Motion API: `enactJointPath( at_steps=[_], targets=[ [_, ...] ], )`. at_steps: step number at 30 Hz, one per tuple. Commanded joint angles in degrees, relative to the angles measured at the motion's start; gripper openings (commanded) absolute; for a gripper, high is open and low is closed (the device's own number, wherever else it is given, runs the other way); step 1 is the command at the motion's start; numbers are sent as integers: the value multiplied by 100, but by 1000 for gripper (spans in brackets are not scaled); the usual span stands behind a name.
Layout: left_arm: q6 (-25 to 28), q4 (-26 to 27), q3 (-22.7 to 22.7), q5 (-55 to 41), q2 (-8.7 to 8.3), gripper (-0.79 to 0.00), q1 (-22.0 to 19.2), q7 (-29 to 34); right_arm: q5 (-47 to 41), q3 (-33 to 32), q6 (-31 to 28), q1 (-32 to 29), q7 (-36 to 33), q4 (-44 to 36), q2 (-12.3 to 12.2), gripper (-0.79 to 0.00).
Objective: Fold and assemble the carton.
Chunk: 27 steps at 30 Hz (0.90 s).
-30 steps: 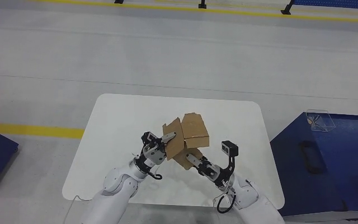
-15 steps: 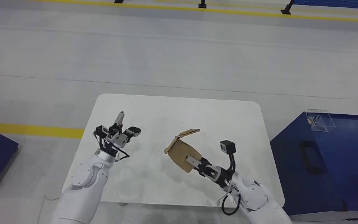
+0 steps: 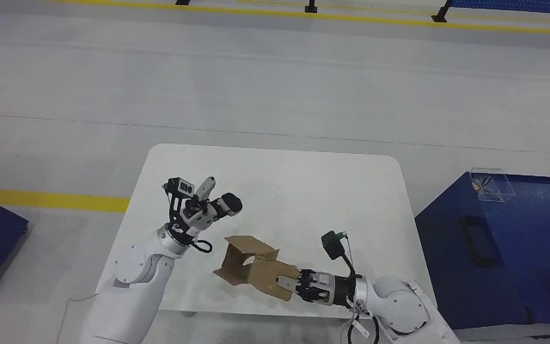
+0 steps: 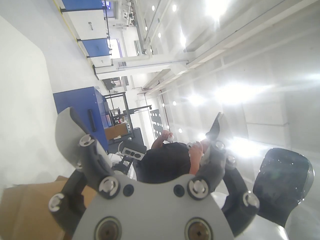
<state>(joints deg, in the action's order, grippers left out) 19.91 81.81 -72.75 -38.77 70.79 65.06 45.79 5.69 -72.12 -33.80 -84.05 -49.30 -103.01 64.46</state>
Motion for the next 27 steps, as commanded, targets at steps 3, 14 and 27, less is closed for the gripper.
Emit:
enactJointPath(
  at_steps=[3,14,27],
  targets=[
    [-320,-1,217,177,11,0,-141,299,82,14,5,-103,-101,-154,-36,-785],
    [-1696,-421,604,952,-75,0,-538,1624,127,-76,47,-204,-26,-417,-116,-785],
    [-1579,-425,555,860,-91,0,-480,1668,27,-87,197,-249,110,-395,-126,-785]
  ],
)
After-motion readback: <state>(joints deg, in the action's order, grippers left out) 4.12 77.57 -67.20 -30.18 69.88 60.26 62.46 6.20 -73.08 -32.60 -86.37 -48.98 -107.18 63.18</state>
